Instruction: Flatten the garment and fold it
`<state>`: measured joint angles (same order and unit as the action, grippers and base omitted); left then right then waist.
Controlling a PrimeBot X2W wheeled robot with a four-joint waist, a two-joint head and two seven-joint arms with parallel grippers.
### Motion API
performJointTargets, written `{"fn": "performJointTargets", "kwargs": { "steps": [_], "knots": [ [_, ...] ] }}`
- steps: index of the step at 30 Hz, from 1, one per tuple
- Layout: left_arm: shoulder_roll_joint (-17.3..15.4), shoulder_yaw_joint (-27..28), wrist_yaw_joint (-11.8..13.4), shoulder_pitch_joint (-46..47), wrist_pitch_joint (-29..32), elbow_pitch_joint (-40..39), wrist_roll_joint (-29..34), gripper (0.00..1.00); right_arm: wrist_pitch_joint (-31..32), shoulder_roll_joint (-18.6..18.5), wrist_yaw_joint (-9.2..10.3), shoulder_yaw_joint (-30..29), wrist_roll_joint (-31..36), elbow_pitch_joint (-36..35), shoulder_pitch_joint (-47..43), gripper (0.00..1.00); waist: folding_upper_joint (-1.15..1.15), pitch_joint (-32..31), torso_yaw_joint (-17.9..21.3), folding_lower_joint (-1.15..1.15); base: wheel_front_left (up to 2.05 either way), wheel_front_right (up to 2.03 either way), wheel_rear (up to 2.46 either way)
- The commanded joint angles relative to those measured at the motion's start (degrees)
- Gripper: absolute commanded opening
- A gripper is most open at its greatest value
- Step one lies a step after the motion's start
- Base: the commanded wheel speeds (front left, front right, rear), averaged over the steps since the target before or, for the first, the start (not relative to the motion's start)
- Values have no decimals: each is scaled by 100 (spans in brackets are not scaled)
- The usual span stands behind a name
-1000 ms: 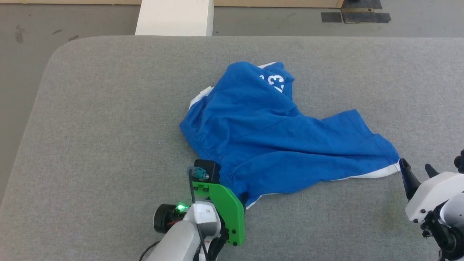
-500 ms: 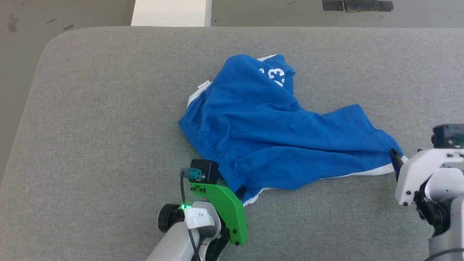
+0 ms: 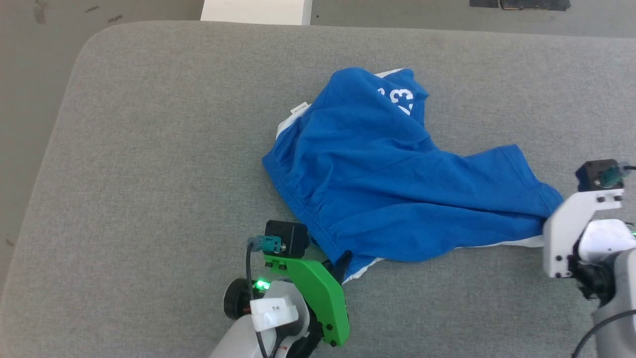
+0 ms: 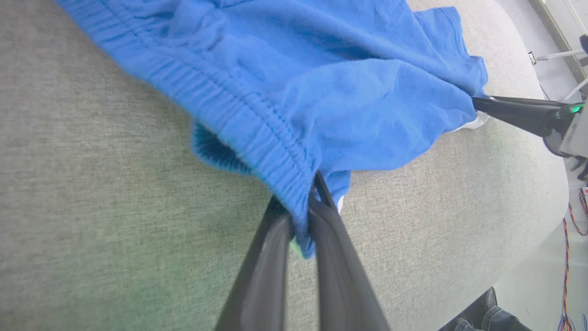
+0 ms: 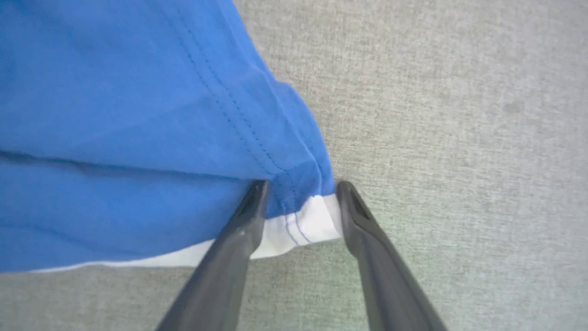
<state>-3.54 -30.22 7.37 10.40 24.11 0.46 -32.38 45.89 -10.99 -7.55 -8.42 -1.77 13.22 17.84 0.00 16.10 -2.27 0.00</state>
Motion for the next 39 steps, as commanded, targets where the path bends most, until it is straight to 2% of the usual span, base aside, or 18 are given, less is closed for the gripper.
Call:
{"fn": "performJointTargets", "kwargs": {
  "steps": [1, 7, 12, 16, 19, 22, 26, 29, 31, 39],
  "knots": [
    [-41, 17, 10, -39, -17, -37, -38, 0, 83, 81, 6, 108, -109, 136, -64, 0, 0, -17, 28, 0, 0, 0, 0],
    [-39, 179, -46, -28, -178, -126, -215, 0, -141, 234, 6, 33, -959, -242, 158, 0, 0, -203, 159, 0, 0, 0, 0],
    [-134, 530, -233, 207, -273, -439, -523, 0, -175, 421, 6, -36, -2257, -866, 514, 0, 0, -505, 249, 0, 0, 0, 0],
    [-380, 916, -316, 688, -170, -750, -657, 0, -39, 547, 6, -206, -3247, -1357, 892, 0, 0, -729, 297, 0, 0, 0, 0],
    [-575, 1202, -372, 1272, 17, -928, -750, 0, 54, 617, 6, -338, -3696, -1617, 1324, 0, 0, -835, 335, 0, 0, 0, 0],
    [-939, 1414, -435, 2064, 230, -962, -564, 0, 119, 720, 6, -508, -4018, -1680, 1938, 0, 0, -894, 392, 0, 0, 0, 0],
    [-1238, 1542, -523, 3061, 401, -664, -319, 0, 67, 792, 6, -700, -4145, -1485, 2845, 0, 0, -879, 441, 0, 0, 0, 0],
    [-1332, 1575, -612, 3736, 481, -278, -232, 0, -30, 806, 6, -796, -4190, -1154, 3457, 0, 0, -804, 488, 0, 0, 0, 0],
    [-1320, 1622, -650, 4128, 519, 28, -271, 0, -169, 808, 6, -820, -4231, -789, 3841, 0, 0, -724, 536, 0, 0, 0, 0],
    [-1678, 1432, -836, 5592, 632, 1300, 299, 0, -966, 810, 6, -632, -3555, 783, 5436, 0, 0, 95, 827, 0, 0, 0, 0]
  ]
}}
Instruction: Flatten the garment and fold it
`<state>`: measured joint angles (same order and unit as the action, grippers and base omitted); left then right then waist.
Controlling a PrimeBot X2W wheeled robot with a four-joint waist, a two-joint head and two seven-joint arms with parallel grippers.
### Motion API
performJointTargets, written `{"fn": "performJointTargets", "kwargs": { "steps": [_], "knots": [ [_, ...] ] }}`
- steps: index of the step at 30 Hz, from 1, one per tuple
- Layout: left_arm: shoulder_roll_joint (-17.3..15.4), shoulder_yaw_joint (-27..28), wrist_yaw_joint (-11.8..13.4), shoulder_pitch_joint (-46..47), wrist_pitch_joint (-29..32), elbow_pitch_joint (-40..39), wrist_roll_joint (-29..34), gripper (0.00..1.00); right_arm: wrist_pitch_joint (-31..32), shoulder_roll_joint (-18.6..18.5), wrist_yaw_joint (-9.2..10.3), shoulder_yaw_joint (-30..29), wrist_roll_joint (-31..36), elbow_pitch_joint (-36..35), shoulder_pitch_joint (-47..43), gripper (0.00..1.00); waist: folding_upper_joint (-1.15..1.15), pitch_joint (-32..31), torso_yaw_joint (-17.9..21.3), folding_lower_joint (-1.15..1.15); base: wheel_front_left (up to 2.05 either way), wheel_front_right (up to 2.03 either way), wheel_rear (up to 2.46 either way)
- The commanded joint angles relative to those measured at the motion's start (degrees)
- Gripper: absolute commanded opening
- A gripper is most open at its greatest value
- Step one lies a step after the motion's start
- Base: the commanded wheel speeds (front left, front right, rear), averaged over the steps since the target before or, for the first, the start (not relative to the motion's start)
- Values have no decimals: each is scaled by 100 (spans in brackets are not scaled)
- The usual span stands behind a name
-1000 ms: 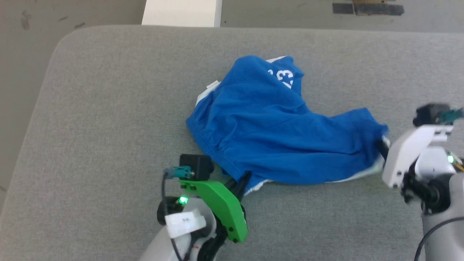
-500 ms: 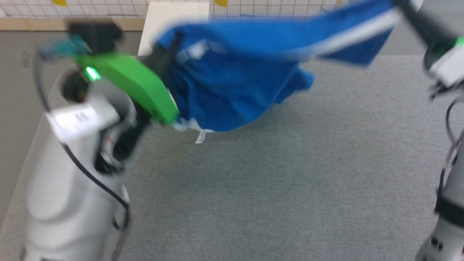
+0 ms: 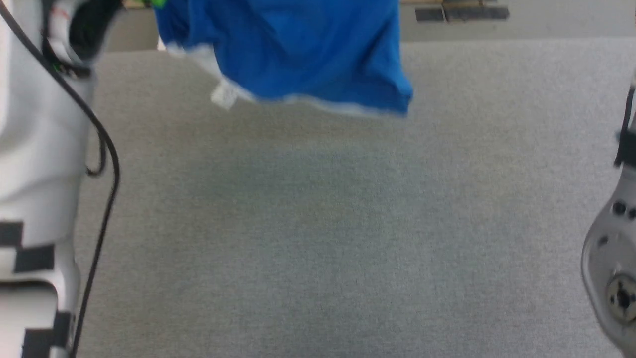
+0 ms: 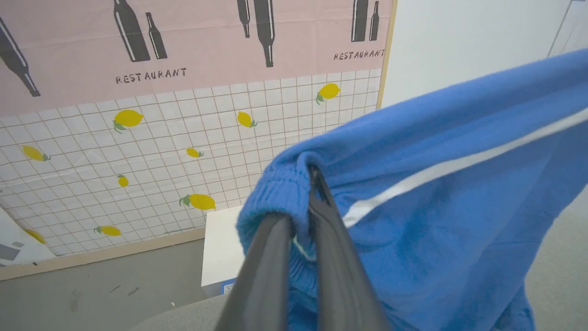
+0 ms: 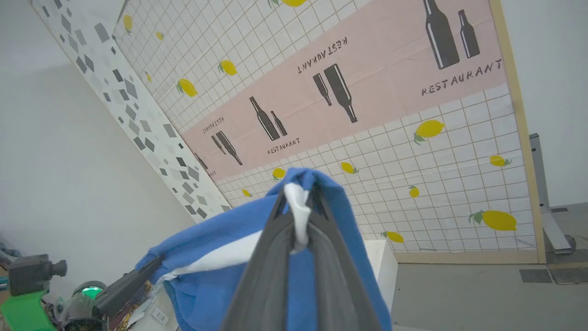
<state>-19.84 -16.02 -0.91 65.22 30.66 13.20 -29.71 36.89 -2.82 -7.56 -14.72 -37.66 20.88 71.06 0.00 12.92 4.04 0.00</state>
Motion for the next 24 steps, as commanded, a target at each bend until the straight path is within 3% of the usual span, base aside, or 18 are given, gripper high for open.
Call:
{"fn": "performJointTargets", "kwargs": {
  "steps": [1, 12, 18, 24],
  "knots": [
    [-21, 25, 5, 251, -63, 138, 46, 0, -199, -7, 8, 21, 60, 198, 292, 0, 0, 521, 223, 0, 0, 0, 0],
    [184, -169, 42, 1718, -1048, 1339, 639, 0, -1786, -7, 8, 810, 107, 2184, 1988, 0, 0, 1680, 339, 0, 0, 0, 0],
    [324, -240, -126, 1524, -1730, 1971, 608, 0, -2067, -6, 8, 1179, -29, 2799, 1972, 0, 0, 1877, 196, 0, 0, 0, 0],
    [514, -366, -389, 875, -2190, 2506, 390, 0, -2024, -6, 8, 1554, -409, 2847, 1350, 0, 0, 1714, 44, 0, 0, 0, 0]
  ]
}}
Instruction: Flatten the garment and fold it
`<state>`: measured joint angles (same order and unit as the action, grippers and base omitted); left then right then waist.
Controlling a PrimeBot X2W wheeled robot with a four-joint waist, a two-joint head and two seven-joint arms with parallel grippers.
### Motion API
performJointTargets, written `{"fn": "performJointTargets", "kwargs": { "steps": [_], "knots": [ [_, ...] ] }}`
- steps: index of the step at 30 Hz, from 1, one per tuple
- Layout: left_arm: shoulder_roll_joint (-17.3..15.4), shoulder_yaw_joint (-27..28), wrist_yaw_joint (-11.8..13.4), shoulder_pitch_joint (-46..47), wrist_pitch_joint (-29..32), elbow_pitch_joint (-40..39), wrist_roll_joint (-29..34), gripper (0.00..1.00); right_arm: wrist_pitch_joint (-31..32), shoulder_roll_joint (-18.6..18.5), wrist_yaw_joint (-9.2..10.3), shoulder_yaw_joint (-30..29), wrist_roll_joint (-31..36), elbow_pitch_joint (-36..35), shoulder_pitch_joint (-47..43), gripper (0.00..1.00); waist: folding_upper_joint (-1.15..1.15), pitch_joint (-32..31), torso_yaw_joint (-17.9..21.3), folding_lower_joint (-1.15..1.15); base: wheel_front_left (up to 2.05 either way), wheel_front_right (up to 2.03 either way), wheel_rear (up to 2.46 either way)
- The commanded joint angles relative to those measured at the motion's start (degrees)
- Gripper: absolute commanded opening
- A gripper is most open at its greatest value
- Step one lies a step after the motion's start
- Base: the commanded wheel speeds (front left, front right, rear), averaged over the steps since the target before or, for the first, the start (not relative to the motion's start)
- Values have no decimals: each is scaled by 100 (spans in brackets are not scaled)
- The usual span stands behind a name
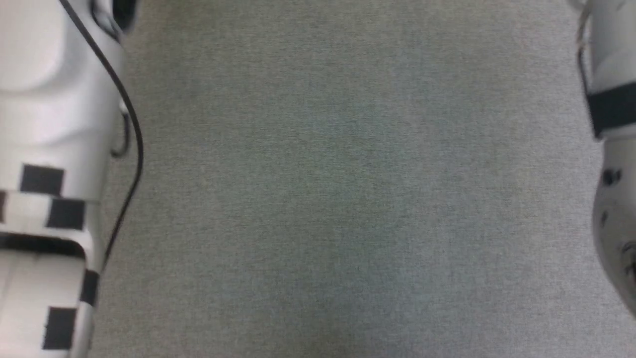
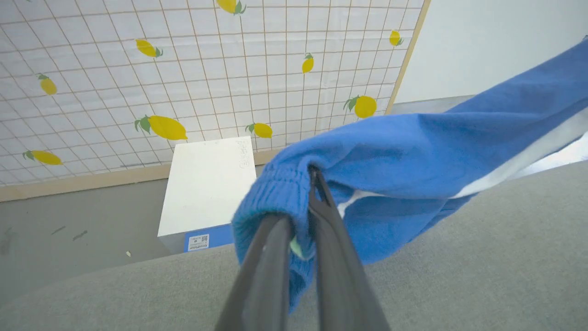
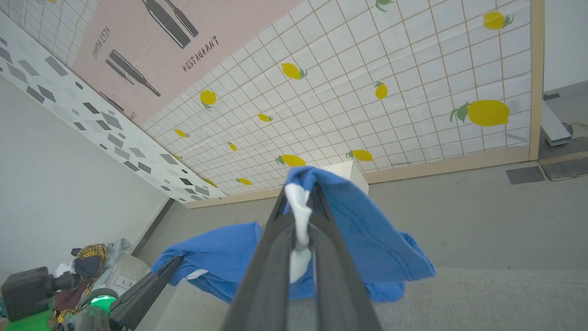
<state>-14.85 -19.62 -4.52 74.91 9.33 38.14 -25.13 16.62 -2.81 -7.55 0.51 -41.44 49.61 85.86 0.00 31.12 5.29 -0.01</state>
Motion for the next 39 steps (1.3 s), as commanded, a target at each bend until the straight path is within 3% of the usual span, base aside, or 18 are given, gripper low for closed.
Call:
{"fn": "performJointTargets", "kwargs": {
  "steps": [1, 7, 12, 21, 22, 23, 32, 39],
  "knots": [
    [60, -12, -58, -210, -120, 56, -129, 0, 13, -7, 6, 71, -63, -75, -262, 0, 0, -163, -104, 1, 0, 0, 0],
    [293, -240, -230, -1234, -390, 243, -480, 0, 237, -108, 6, 185, -317, -765, -1591, 0, 0, -809, -297, 1, 0, 0, 0],
    [507, -494, -278, -2474, -565, 157, -840, 0, 578, -329, 6, 282, -552, -1806, -3350, 0, 0, -1512, -416, 1, 0, 0, 0],
    [509, -655, -286, -4494, -688, -281, -1388, 0, 1534, -373, 6, -14, -627, -3684, -6357, 0, 0, -2333, -373, 1, 0, 0, 0],
    [448, -621, -226, -5088, -608, -594, -1565, 0, 2080, -384, 6, -54, -521, -4364, -7263, 0, 0, -2549, -350, 1, 0, 0, 0],
    [410, -605, -193, -5287, -554, -721, -1627, 0, 2297, -382, 6, -59, -508, -4599, -7554, 0, 0, -2619, -335, 1, 0, 0, 0],
    [-119, -534, 129, -6773, 215, -2155, -2090, 0, 4294, -611, 6, -67, -772, -6301, -9418, 0, 0, -2953, -270, 1, 0, 0, 0],
    [-621, -353, 856, -7669, 1119, -3517, -2429, 0, 5254, -393, 6, -496, -808, -7110, -9980, 0, 0, -2902, -307, 1, 0, 0, 0]
  ]
}}
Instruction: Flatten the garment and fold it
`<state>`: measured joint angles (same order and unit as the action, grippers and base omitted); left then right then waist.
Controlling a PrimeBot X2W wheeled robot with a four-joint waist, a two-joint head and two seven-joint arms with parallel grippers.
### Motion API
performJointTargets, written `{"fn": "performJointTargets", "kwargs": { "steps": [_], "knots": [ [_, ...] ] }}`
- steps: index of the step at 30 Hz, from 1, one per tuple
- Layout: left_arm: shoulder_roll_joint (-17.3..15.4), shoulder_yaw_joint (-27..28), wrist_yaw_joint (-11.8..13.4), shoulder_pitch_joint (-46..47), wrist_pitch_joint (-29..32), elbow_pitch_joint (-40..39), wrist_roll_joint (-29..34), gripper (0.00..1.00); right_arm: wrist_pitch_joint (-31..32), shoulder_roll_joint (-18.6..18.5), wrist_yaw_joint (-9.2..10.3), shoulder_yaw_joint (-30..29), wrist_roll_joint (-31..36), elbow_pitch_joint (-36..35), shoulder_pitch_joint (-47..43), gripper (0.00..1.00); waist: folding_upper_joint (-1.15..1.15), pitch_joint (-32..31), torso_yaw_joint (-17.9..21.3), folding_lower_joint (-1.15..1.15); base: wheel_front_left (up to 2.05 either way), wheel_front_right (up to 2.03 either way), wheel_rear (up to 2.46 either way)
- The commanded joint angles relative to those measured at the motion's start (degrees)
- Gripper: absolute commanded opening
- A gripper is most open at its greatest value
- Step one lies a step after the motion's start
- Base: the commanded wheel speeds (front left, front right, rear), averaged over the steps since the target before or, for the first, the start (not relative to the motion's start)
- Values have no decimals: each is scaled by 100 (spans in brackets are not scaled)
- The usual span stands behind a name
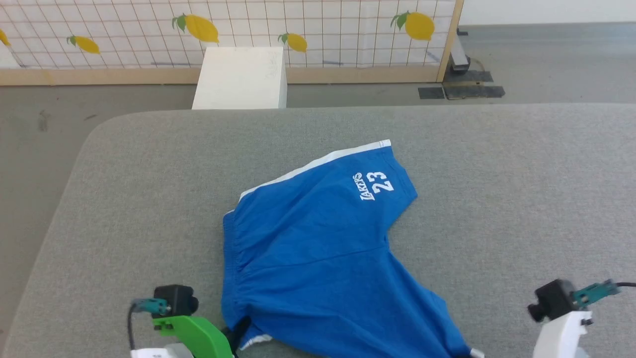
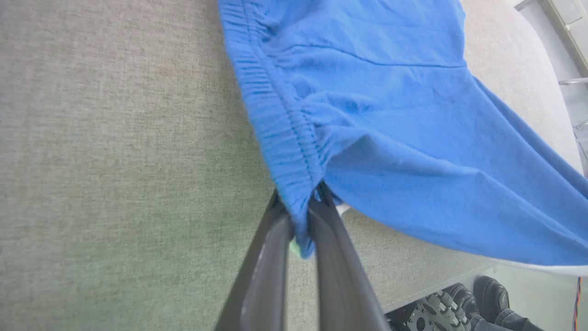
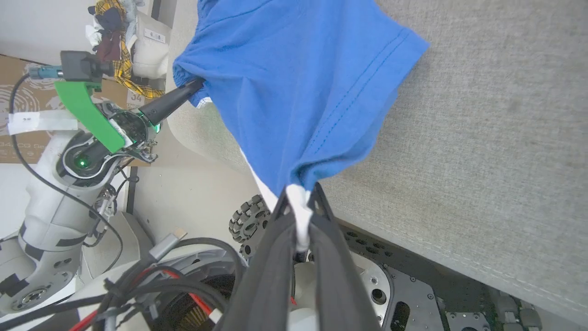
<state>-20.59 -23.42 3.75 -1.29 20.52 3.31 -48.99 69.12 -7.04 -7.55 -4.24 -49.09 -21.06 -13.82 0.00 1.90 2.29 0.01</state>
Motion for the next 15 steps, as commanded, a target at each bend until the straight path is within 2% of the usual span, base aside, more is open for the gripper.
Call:
{"fn": "performJointTargets", "kwargs": {
  "steps": [1, 6, 9, 15],
  "knots": [
    [-76, 92, 97, -85, 19, -202, -80, 0, -24, 99, 6, -113, -53, -105, 51, 0, 0, 46, -12, -1, 0, 0, 0],
    [74, 376, 121, -66, -95, -568, -432, 0, -399, 331, 6, -331, -33, 3, 696, 0, 0, 196, 4, -1, 0, 0, 0],
    [229, 485, 43, 132, -169, -508, -623, 0, -803, 401, 6, -417, -206, 425, 1295, 0, 0, 366, -2, -1, 0, 0, 0],
    [498, 730, -84, 791, -320, -193, -903, 0, -1847, 413, 6, -401, -56, 1568, 2647, 0, 0, 814, -97, -1, 0, 0, 0]
  ]
}}
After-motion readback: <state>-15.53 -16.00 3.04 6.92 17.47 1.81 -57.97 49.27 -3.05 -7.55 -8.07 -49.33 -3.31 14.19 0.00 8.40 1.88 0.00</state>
